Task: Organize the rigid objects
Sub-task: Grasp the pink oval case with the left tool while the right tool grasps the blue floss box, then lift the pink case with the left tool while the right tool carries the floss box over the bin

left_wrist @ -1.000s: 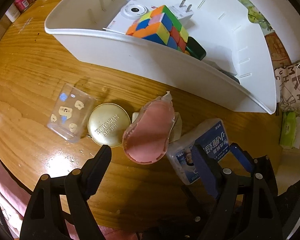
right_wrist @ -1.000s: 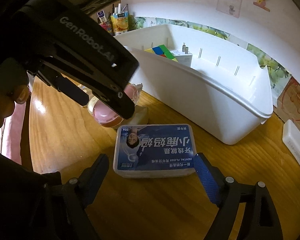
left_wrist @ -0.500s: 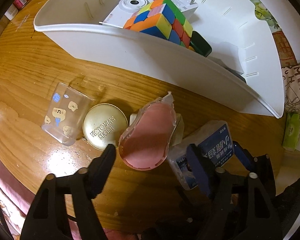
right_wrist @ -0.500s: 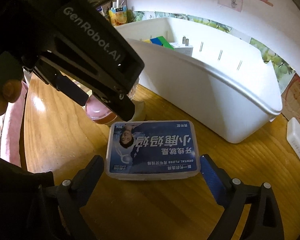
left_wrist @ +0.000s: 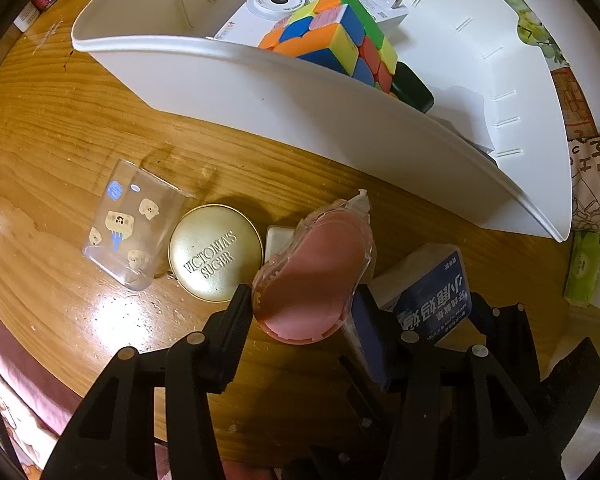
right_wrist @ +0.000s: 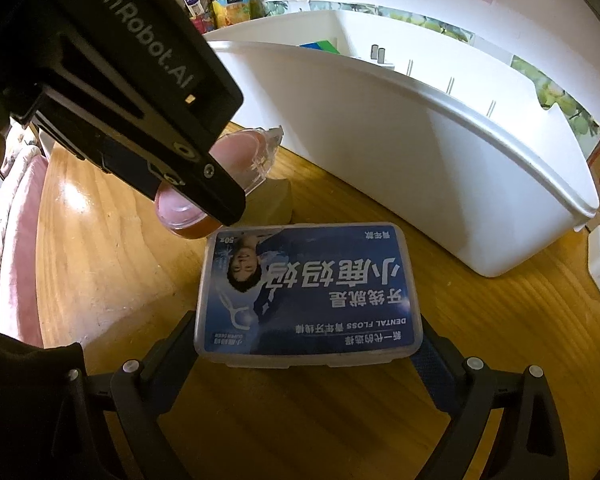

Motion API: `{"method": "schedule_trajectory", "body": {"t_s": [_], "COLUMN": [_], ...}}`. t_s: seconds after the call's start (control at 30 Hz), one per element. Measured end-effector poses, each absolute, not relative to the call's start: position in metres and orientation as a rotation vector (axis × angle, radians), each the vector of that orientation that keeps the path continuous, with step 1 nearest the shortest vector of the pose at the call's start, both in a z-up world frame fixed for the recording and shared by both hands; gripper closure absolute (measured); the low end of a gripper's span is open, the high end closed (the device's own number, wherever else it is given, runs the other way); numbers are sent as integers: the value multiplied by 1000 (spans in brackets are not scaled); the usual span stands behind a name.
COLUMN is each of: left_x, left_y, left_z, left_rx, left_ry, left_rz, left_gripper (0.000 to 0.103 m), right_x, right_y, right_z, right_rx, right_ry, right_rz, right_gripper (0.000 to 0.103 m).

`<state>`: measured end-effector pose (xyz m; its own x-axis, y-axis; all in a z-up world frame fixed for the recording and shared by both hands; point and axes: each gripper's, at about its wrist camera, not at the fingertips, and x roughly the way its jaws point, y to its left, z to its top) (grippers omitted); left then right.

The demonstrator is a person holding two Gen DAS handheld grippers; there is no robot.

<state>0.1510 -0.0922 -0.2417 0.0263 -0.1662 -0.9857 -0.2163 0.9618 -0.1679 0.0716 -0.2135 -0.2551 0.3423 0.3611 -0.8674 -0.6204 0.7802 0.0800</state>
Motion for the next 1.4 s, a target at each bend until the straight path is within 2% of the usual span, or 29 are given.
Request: {"method": "schedule_trajectory", "body": {"t_s": [0.13, 0.87, 1.4], "left_x": [148, 113, 73], "left_y": [-91, -84, -67], "left_z": [-239, -213, -168], "left_rx": [-304, -294, -247], "left_ry": [1553, 1496, 1398], "left_rz": [39, 22, 42], "left_gripper": [49, 49, 49], "right_x": [72, 69, 46], "right_y": [-216, -223, -236], "right_z": [-256, -252, -209], "right_rx": [-277, -261, -276], "right_ry": [1031, 993, 902], "right_rz": [641, 646, 622], "right_gripper": [10, 11, 11]}}
